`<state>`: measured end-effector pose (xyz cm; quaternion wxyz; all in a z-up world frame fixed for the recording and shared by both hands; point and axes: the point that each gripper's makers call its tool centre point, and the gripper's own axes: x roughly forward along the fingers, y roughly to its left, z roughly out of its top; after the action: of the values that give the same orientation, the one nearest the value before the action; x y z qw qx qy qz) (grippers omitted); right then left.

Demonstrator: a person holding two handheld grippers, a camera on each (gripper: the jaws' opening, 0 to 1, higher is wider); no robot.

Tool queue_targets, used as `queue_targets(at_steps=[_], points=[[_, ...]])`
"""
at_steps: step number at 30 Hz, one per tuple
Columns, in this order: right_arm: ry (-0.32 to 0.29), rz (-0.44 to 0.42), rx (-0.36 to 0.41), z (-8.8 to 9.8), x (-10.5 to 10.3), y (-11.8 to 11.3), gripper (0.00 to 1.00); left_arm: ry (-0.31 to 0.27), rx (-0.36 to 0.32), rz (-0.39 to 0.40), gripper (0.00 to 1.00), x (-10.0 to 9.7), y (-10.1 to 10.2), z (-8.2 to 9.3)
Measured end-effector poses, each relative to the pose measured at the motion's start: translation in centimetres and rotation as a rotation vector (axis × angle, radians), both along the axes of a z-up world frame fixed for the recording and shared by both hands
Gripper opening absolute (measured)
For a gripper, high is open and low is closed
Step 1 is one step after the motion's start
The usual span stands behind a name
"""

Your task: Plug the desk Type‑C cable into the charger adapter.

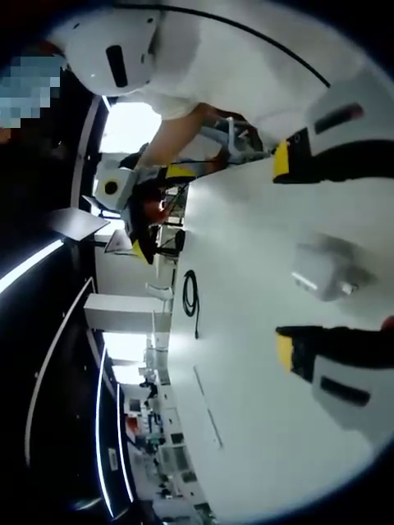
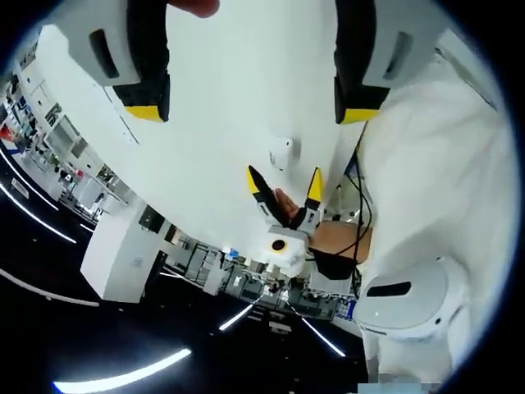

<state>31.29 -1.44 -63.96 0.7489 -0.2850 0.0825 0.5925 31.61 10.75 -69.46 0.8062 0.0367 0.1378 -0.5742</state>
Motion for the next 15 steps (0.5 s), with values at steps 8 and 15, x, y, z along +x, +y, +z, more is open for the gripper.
queue_targets(at_steps=[8,15], points=[[-0.042,-0.042,-0.057,-0.6,1.3,-1.1,0.82,-0.003,0.005,0.002,0.70,0.0,0.0,0.1],[-0.042,-0.054,-0.113,-1.5,1.9,-2.1,0.82,-0.003,0.008,0.004,0.70,-0.1,0.0,0.1]])
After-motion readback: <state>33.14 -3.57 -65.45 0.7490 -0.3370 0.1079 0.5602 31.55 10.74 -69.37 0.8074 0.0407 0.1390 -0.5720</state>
